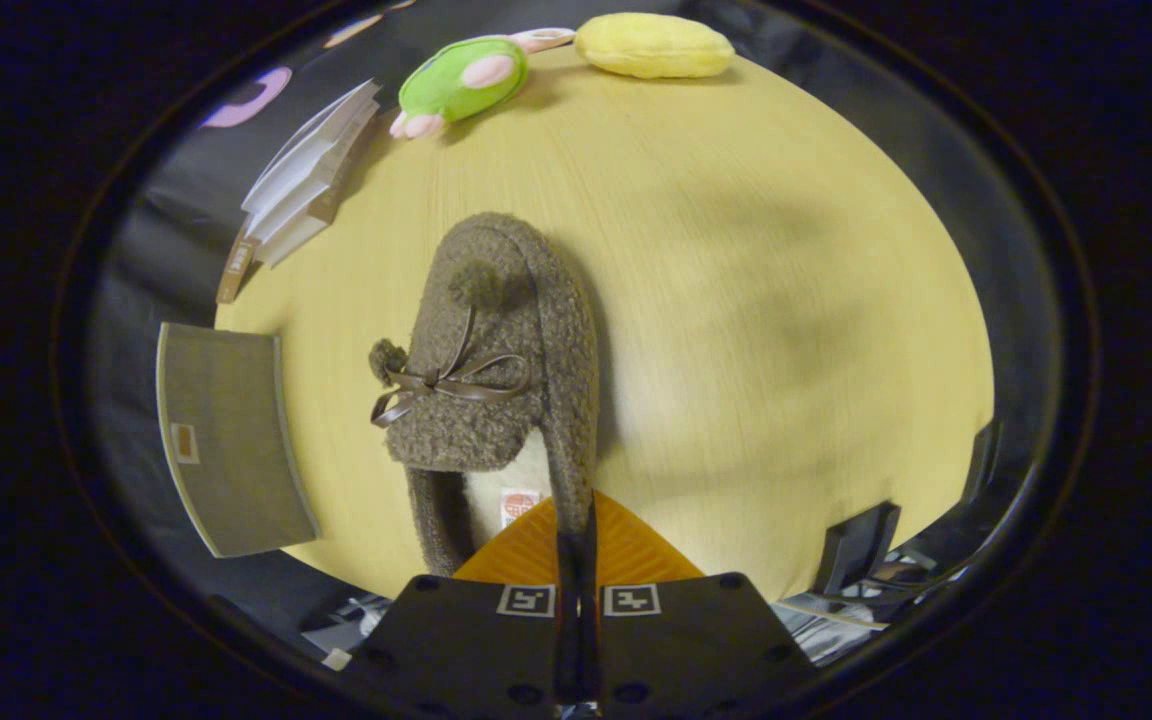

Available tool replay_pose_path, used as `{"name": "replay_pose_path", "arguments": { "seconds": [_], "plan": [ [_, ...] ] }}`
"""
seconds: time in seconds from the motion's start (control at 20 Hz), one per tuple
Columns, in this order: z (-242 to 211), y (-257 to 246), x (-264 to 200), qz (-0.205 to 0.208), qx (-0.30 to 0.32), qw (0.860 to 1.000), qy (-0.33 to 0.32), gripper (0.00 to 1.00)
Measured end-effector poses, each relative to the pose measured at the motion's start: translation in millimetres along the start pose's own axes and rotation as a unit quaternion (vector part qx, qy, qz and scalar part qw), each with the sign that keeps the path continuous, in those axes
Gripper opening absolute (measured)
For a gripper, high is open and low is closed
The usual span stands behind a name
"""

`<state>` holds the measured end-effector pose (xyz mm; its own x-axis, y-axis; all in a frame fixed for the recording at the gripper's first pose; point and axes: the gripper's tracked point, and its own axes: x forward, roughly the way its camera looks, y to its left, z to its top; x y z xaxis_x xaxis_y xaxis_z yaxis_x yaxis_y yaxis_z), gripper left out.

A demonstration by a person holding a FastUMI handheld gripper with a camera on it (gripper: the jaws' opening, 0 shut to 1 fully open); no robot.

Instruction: Open the storage box then place both shoes into the box .Put the left shoe in first, then the right shoe, with the right side of both shoes facing outward in a uniform manner.

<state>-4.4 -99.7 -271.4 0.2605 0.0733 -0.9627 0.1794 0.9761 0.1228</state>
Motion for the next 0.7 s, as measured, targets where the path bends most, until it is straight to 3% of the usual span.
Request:
{"name": "replay_pose_path", "arguments": {
  "seconds": [0.4,0.7],
  "plan": [
    [-7,35,-56,0.088,0.060,0.994,-0.025,0.04],
    [-13,127,-110,0.165,0.052,0.984,-0.041,0.04]
  ]
}}
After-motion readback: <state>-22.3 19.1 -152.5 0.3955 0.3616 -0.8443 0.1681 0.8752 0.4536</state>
